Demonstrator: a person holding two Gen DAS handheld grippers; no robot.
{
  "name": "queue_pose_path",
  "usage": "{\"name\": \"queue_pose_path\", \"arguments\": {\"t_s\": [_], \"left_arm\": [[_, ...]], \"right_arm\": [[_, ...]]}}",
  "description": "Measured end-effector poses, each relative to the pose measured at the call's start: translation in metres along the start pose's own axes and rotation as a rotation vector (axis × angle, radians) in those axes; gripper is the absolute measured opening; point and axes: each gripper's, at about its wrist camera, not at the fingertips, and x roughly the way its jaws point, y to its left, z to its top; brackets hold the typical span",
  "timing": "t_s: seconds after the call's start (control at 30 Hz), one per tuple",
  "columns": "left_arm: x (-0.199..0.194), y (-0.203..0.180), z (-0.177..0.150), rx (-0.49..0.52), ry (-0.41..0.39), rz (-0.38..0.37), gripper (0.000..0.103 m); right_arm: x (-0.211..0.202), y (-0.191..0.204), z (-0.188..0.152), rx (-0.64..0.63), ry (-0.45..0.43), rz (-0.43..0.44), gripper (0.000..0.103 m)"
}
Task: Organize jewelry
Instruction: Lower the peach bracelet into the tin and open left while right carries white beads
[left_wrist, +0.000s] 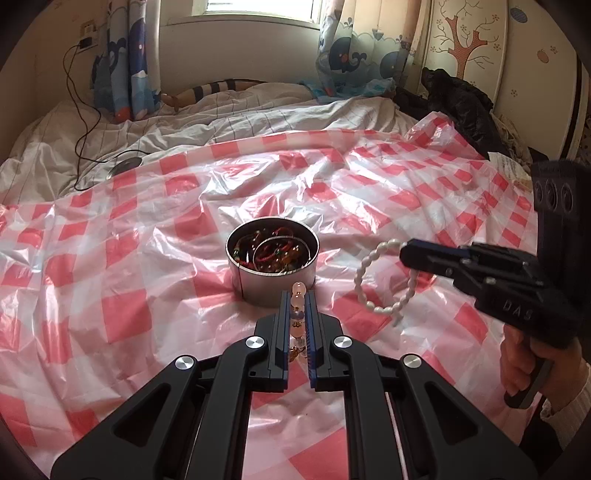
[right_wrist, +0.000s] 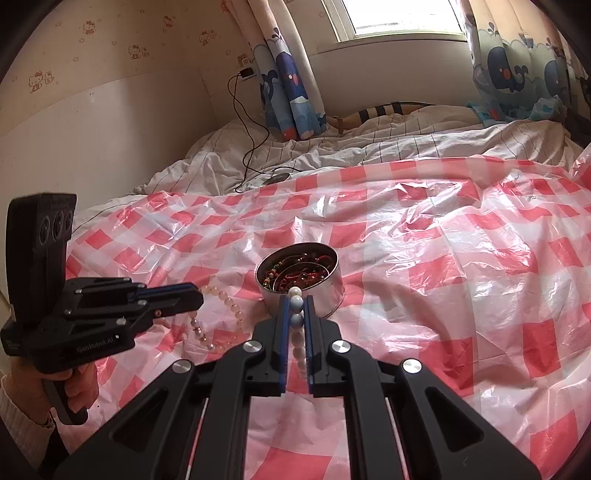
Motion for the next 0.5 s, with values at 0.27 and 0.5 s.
{"name": "queue_pose_path", "arguments": {"t_s": [0.27, 0.5], "left_arm": [[0.016, 0.002, 0.040, -0.032, -0.021, -0.024, 0.007], [0.043, 0.008, 0.061, -0.070, -0.016, -0.048, 0.007]], "right_arm": [[0.002, -0.008, 0.009, 0.017, -0.003, 0.008, 0.008], [0.010, -0.022, 0.036, 0.064, -0.053, 0.021, 0.008]]}}
